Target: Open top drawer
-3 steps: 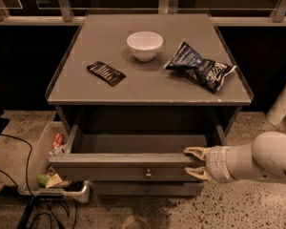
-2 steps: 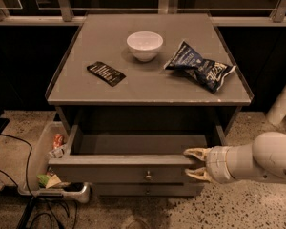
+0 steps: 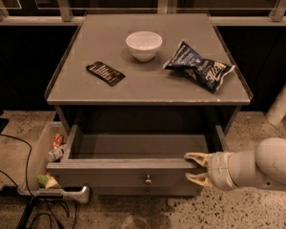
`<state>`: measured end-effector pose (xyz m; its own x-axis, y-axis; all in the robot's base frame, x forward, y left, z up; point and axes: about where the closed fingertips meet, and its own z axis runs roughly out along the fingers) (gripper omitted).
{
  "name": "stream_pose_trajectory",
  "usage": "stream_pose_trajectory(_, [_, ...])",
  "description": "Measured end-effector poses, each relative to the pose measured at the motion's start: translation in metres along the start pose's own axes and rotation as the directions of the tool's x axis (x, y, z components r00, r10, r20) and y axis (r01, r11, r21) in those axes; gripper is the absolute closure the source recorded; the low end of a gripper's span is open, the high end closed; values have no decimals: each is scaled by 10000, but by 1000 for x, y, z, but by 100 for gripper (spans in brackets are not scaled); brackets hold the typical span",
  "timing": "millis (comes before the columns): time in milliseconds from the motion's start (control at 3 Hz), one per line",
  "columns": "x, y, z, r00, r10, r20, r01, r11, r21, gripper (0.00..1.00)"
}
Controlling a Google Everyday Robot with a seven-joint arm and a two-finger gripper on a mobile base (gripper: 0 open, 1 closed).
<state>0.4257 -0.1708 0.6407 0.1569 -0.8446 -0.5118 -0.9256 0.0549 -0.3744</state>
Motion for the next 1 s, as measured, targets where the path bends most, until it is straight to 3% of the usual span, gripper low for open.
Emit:
stream_pose_trajectory(667, [-16, 7, -12, 9998, -179, 72, 178, 9998, 90, 100])
stream_pose_trajectory(1000, [-16, 7, -12, 9998, -179, 73, 179, 9998, 90, 82])
